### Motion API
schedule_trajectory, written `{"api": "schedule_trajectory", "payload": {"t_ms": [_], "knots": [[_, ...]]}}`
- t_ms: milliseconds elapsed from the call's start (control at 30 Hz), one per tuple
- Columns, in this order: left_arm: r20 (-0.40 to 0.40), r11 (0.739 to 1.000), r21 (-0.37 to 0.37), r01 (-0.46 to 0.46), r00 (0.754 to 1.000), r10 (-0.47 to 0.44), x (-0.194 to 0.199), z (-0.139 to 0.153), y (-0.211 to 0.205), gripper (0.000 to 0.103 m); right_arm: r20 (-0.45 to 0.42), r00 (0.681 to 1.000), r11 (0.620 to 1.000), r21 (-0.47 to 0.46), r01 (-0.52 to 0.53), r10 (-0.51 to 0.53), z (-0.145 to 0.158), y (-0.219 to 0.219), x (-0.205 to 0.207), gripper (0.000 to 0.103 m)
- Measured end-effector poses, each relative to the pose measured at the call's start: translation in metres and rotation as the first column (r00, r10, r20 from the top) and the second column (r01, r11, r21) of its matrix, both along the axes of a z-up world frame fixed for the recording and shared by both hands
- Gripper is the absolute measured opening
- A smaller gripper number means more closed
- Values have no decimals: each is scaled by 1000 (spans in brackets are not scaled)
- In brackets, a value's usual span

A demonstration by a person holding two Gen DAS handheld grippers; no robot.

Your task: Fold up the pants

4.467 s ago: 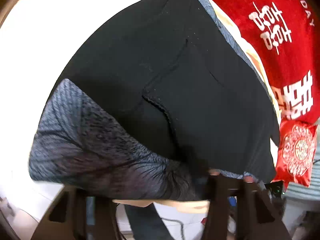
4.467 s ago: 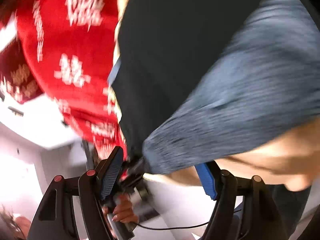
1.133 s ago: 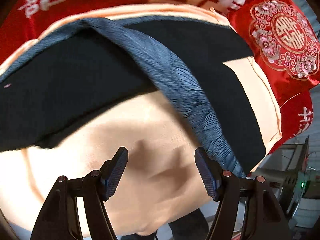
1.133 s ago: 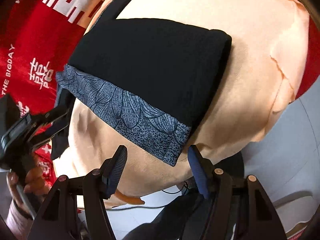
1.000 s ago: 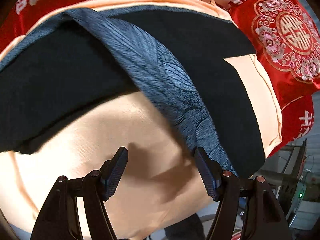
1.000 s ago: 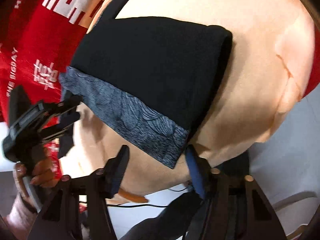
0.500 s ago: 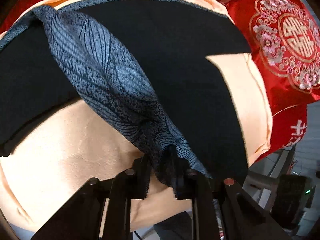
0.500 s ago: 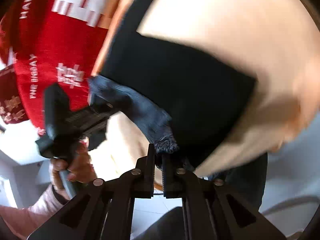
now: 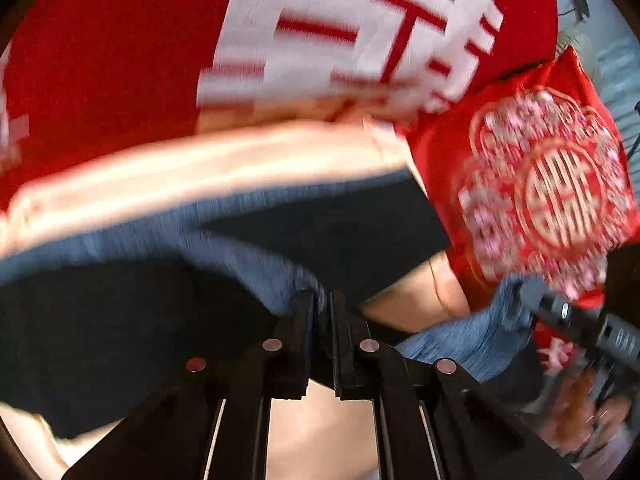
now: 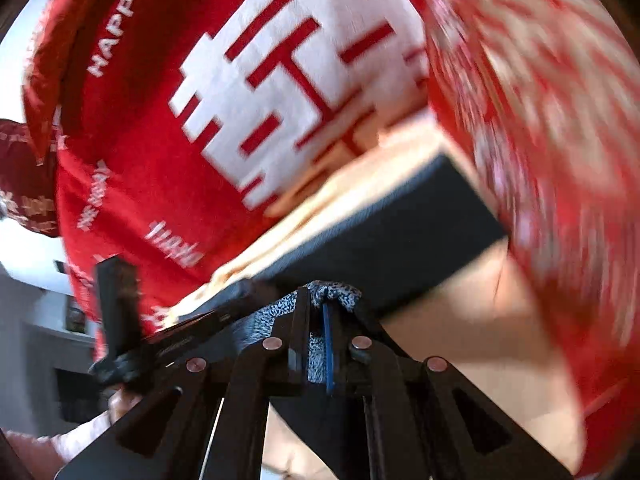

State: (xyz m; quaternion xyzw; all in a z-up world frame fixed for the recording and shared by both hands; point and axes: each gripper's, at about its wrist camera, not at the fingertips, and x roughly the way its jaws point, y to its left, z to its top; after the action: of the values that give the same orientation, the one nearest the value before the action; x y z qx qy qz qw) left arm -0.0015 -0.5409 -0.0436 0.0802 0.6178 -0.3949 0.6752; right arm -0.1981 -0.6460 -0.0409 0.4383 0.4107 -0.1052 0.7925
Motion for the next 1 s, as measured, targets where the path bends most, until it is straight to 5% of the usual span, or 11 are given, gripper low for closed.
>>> {"api": "schedule_trajectory", "payload": {"t_ms": [67, 167, 300, 333, 400, 433, 567, 633, 700, 900, 1000], "knots": [[48, 1000, 23, -14, 999, 13, 12, 2, -10, 14, -24, 1000, 999, -43, -6, 5, 1, -21, 27, 6], [149, 995, 85, -59, 988, 46, 22, 4, -7, 74, -72, 997, 994, -105, -17, 9, -7, -48, 61, 6], [194, 985, 146, -92, 979, 63, 26, -9, 12, 77, -176, 984, 966, -251, -55, 10, -24, -63, 94, 10], [193, 978, 180, -103, 979, 68, 26, -19, 16, 77, -206, 979, 953, -297, -61, -1, -28, -66, 99, 16], [189, 963, 242, -119, 979, 73, 25, -36, 24, 77, -235, 971, 937, -345, -50, -35, -30, -69, 104, 70], [187, 954, 271, -129, 979, 80, 25, -47, 29, 77, -225, 973, 939, -342, -33, -48, -27, -69, 101, 78], [201, 928, 338, -157, 975, 92, 23, -73, 42, 77, -171, 985, 942, -332, -52, -6, -13, -54, 83, 79], [211, 920, 350, -173, 972, 102, 24, -80, 43, 77, -198, 980, 946, -313, -82, 19, -21, -41, 75, 65], [228, 913, 362, -190, 967, 111, 27, -84, 39, 77, -255, 965, 948, -290, -132, 57, -41, -34, 79, 39], [269, 892, 373, -256, 950, 160, 43, -101, 30, 77, -339, 931, 941, -250, -227, 135, -94, -34, 122, 35], [267, 884, 378, -276, 947, 182, 43, -109, 35, 79, -268, 963, 954, -285, -94, 15, -75, -54, 113, 37]]}}
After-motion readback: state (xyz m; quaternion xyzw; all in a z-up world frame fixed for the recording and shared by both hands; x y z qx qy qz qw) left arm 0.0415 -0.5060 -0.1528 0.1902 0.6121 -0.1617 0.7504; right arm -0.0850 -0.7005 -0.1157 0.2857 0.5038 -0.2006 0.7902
